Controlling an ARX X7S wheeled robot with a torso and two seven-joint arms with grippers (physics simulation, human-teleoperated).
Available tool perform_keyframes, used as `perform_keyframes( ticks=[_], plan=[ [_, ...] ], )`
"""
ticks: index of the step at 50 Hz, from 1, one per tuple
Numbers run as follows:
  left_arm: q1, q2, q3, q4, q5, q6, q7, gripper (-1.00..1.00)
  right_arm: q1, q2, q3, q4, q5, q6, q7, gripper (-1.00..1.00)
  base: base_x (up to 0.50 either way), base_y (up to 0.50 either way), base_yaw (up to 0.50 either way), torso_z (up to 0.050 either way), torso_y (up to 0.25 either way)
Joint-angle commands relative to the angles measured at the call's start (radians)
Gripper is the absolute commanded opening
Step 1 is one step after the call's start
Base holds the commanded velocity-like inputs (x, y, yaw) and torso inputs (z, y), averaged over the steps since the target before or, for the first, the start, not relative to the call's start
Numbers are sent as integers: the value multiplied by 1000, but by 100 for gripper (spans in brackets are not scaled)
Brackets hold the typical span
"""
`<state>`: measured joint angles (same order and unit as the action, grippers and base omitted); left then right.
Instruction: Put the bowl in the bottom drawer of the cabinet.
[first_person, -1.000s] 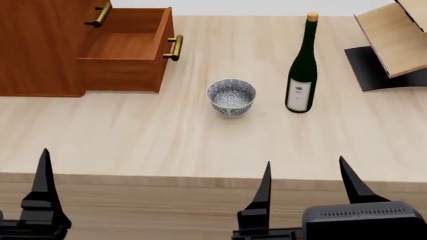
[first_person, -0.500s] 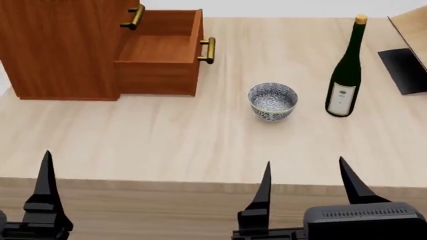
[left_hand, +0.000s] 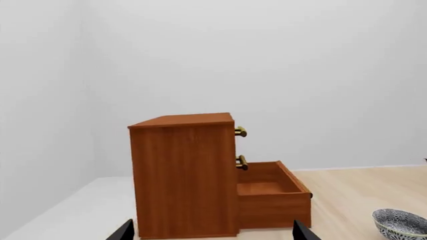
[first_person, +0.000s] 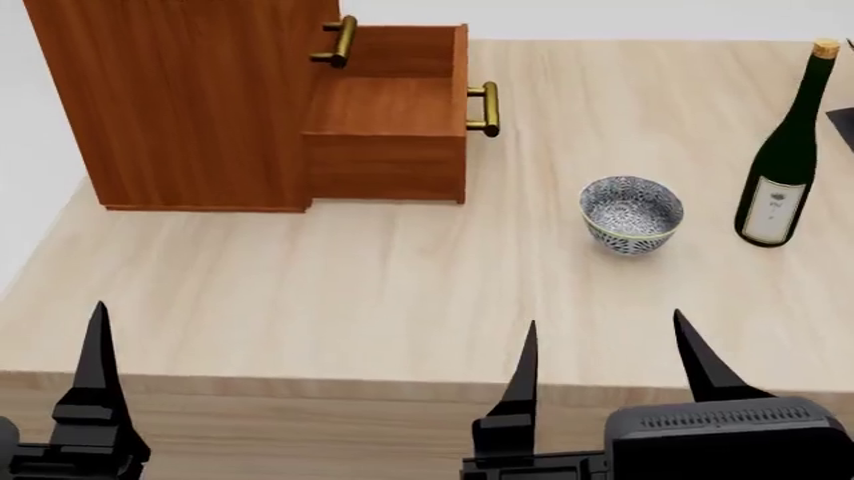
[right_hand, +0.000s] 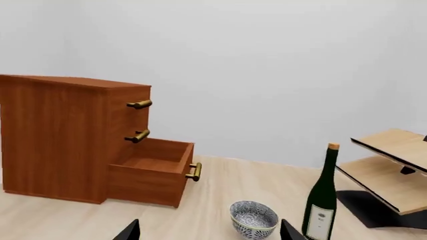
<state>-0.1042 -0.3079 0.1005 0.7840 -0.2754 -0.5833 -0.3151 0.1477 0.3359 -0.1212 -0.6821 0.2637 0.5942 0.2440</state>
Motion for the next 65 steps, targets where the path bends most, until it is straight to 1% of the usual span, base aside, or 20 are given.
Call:
perform_keyframes(
  ticks=[1, 10, 23, 36, 60, 64, 65],
  plan=[
    [-1, -4, 4, 0, -4, 0, -4, 100, 2, 3, 0, -3, 5, 4, 6, 100, 86, 273, 0, 0, 0],
    [6, -8, 6, -4, -5, 9, -6, 100, -5, 3, -2, -3, 8, -2, 9, 100, 107, 245, 0, 0, 0],
    [6, -13, 12, -2, -13, 5, -7, 100, -12, 8, -5, 7, 8, -15, 10, 100, 158, 56, 0, 0, 0],
    [14, -14, 23, -16, -21, 45, 7, 100, -16, 15, -7, 9, 12, -25, 9, 100, 168, 26, 0, 0, 0],
    [-3, -26, 26, -6, -32, 21, -6, 100, 5, 22, -22, 1, 19, -9, 14, 100, 197, 73, 0, 0, 0],
    [4, -27, 33, -11, -21, 25, -13, 100, -2, 22, -20, 5, 18, -18, 17, 100, 236, 71, 0, 0, 0],
    [-2, -30, 42, -10, 1, 2, -32, 100, -4, 22, -19, 8, 17, -22, 17, 100, 242, 35, 0, 0, 0]
  ],
)
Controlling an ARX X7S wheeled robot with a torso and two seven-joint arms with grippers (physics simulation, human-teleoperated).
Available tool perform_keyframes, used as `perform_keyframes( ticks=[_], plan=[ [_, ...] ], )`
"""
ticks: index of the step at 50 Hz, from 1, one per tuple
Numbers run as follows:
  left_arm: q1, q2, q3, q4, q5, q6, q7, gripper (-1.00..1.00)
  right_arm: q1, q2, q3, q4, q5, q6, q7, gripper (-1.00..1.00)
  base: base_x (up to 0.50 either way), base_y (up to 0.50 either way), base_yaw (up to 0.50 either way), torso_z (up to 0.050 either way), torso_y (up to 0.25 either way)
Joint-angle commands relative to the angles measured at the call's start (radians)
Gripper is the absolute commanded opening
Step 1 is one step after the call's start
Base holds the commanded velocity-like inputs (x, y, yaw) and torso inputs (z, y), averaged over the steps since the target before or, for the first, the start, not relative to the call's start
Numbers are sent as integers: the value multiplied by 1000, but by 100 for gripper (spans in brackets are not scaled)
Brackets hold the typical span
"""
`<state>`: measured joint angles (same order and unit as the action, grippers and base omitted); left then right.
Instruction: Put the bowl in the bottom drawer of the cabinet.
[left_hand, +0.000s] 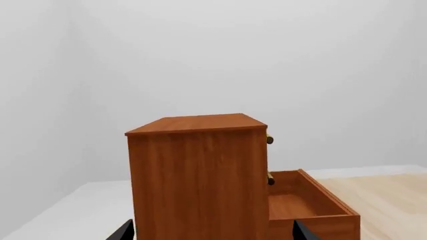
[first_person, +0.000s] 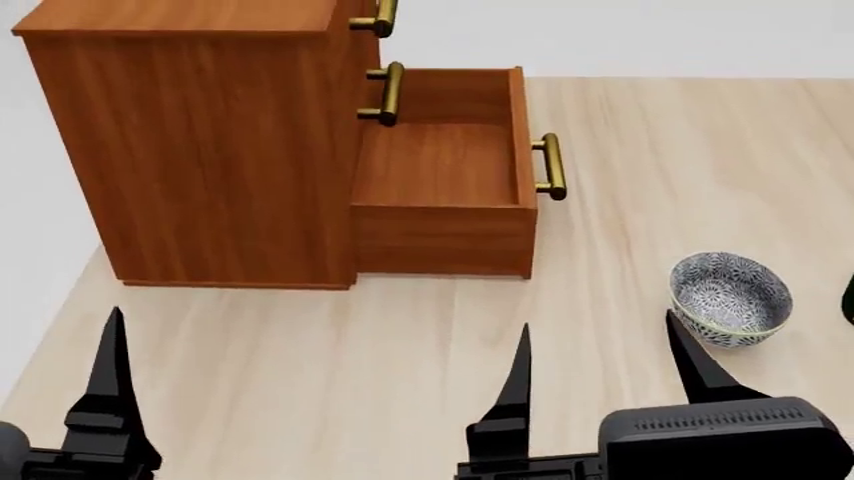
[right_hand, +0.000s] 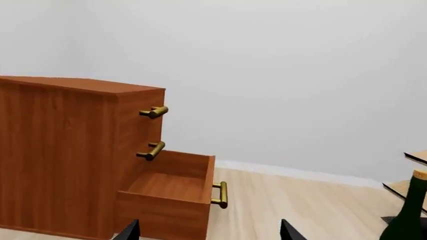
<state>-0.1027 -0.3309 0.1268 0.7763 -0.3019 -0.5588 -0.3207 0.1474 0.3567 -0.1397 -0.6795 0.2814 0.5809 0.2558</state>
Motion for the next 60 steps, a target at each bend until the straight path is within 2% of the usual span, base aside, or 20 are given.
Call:
perform_keyframes(
  ticks=[1, 30, 60],
  plan=[
    [-1, -4, 10, -8, 17, -11, -19, 100, -5, 1, 0, 7, -1, -12, 5, 100, 254, 31, 0, 0, 0],
    [11, -11, 16, -9, 3, 5, -24, 100, -10, 9, -6, 8, 1, -18, 17, 100, 281, 11, 0, 0, 1],
    [5, -20, 21, -13, -10, 8, -29, 100, 0, 18, -11, 19, 1, -16, 29, 100, 306, 115, 0, 0, 0]
  ],
)
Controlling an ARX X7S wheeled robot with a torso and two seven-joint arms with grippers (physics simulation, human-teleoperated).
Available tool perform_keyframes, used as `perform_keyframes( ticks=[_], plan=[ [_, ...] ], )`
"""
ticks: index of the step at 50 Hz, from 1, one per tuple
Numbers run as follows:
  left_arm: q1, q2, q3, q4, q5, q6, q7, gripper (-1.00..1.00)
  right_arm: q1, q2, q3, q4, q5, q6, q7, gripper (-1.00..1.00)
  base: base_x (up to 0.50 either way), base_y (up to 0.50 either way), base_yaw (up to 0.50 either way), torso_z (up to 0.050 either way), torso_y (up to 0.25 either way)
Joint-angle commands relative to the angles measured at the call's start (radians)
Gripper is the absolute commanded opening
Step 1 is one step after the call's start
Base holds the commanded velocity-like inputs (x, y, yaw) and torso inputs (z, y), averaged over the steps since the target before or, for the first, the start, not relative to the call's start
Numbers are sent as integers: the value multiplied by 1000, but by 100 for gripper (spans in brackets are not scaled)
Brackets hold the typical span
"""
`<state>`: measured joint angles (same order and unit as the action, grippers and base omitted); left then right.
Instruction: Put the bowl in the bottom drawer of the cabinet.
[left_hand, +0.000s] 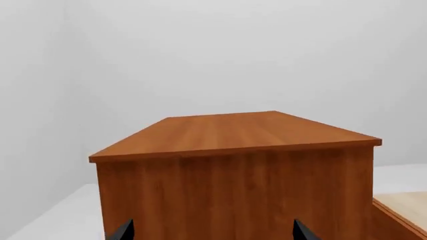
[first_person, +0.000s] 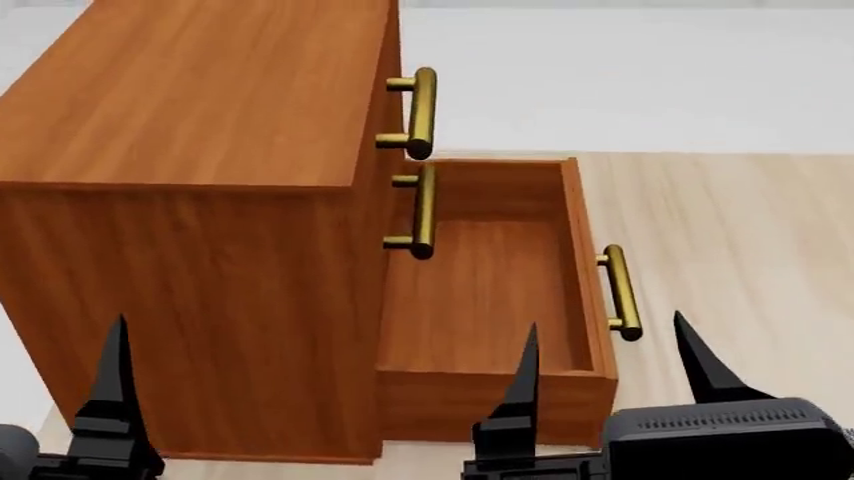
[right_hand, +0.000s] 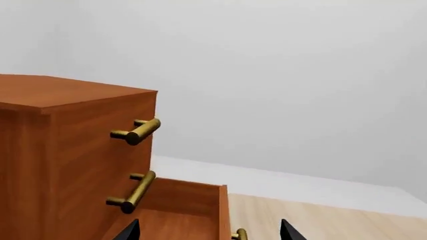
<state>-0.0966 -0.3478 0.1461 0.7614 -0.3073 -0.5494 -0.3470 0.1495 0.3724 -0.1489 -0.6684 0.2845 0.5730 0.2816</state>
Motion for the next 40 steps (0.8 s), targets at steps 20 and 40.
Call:
perform_keyframes(
  ticks=[20, 40],
  plan=[
    [3, -7, 9, 2, -7, 3, -12, 100, -10, 6, -5, 9, 2, -15, 10, 100, 302, 0, 0, 0, 1],
    [6, -14, 18, 5, -11, 6, -16, 100, -10, 13, -2, -6, 7, 3, 25, 100, 116, 0, 0, 0, 0]
  ],
)
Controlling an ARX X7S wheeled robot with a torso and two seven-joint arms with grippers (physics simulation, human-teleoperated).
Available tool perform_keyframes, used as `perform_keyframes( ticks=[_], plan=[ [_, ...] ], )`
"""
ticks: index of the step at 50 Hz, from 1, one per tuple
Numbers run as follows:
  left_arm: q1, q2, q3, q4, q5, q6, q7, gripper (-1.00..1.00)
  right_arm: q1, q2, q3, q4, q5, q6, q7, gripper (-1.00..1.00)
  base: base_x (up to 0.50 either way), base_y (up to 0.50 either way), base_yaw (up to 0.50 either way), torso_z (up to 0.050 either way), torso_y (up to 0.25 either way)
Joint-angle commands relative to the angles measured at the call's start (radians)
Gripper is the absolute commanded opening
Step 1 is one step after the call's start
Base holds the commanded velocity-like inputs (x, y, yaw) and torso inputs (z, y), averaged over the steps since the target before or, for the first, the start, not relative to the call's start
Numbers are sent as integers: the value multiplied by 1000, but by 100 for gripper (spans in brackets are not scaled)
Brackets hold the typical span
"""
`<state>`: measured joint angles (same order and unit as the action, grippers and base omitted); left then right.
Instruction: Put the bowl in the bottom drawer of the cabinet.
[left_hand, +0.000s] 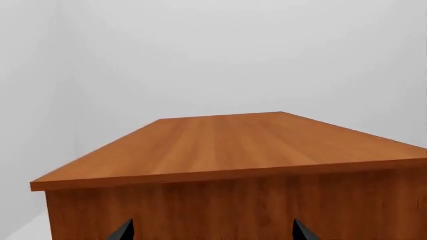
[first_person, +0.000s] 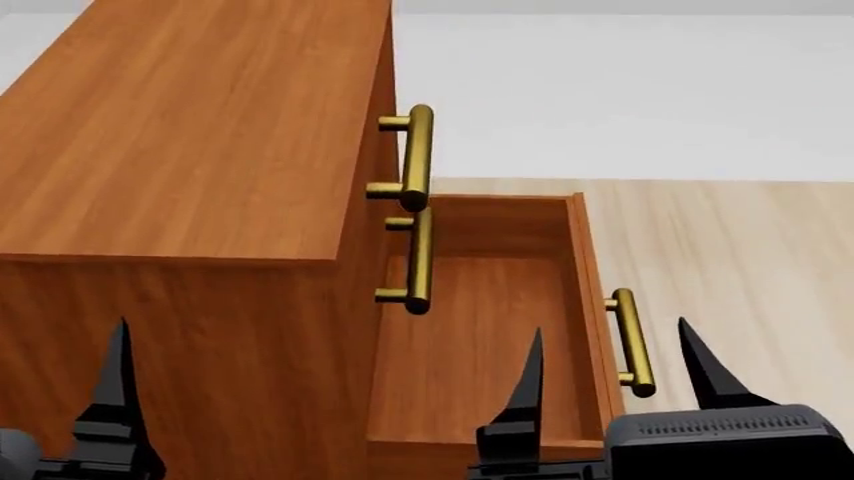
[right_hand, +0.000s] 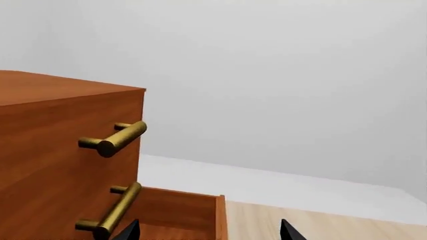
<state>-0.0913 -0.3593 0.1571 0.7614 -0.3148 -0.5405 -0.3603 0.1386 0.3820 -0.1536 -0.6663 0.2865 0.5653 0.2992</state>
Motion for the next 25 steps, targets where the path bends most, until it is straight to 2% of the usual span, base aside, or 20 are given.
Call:
perform_keyframes(
  ticks=[1, 20, 25],
  plan=[
    [2, -3, 10, 3, -3, 0, -1, 100, 1, 4, 5, -11, 8, 14, 8, 100, 0, 0, 0, 0, 0],
    [8, 8, 77, 1, -3, 1, 8, 100, -7, 56, 56, -81, 61, 160, 27, 100, 0, 0, 0, 0, 0],
    [16, 11, 98, -6, 4, 9, 10, 100, -23, 79, 113, -129, 96, 219, 40, 100, 0, 0, 0, 0, 0]
  ],
)
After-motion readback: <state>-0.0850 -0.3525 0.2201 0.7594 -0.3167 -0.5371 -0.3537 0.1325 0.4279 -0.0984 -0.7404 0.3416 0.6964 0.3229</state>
